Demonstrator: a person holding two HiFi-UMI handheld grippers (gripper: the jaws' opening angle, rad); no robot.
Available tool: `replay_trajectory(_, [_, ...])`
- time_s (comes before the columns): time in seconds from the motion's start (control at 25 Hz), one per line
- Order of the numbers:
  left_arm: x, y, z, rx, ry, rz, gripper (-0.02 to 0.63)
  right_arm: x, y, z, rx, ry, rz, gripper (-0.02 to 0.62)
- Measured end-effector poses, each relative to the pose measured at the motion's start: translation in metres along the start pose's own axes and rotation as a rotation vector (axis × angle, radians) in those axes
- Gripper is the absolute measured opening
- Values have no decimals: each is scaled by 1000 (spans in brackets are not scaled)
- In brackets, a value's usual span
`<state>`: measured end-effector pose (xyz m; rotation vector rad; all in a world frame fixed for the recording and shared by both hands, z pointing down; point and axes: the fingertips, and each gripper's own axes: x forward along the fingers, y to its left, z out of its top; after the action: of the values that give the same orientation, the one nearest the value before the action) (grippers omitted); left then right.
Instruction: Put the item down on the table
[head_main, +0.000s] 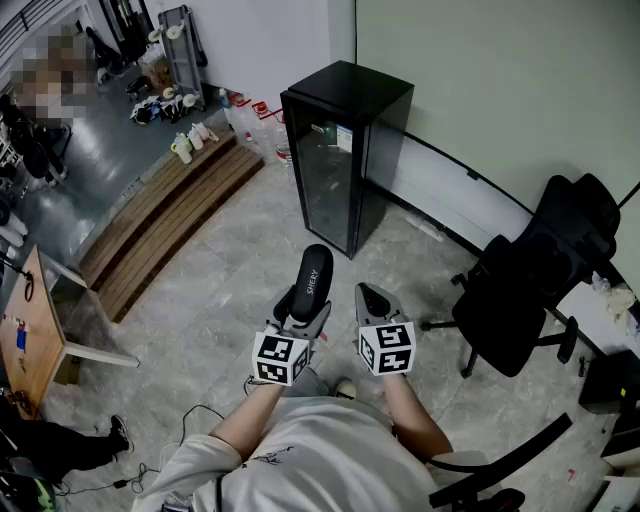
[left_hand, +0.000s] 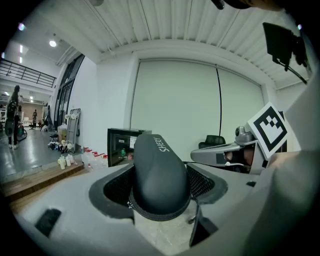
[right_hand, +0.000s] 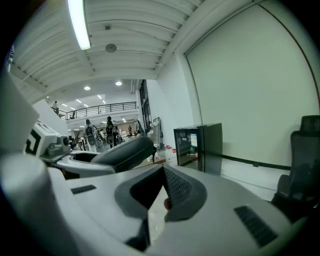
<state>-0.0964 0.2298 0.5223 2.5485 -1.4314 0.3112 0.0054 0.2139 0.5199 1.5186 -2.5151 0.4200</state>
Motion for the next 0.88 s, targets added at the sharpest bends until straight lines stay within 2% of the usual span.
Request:
replay_trajectory(0.28, [57,24,17,-11,-25,-5,337,41,-43,19,-9,-3,-14,2])
replay_trajectory(0.52, [144,75,33,-21,-43,-39,337,120,-90,46,-18,-8,-58,2])
replay_trajectory(0.72, [223,130,73,-5,-57,-83,337,207,-129,92,-12,-18,-93,2])
replay_trajectory(0.88, [265,171,110,20,-64,-104,337,263,-143,135,-26,-37,-111,2])
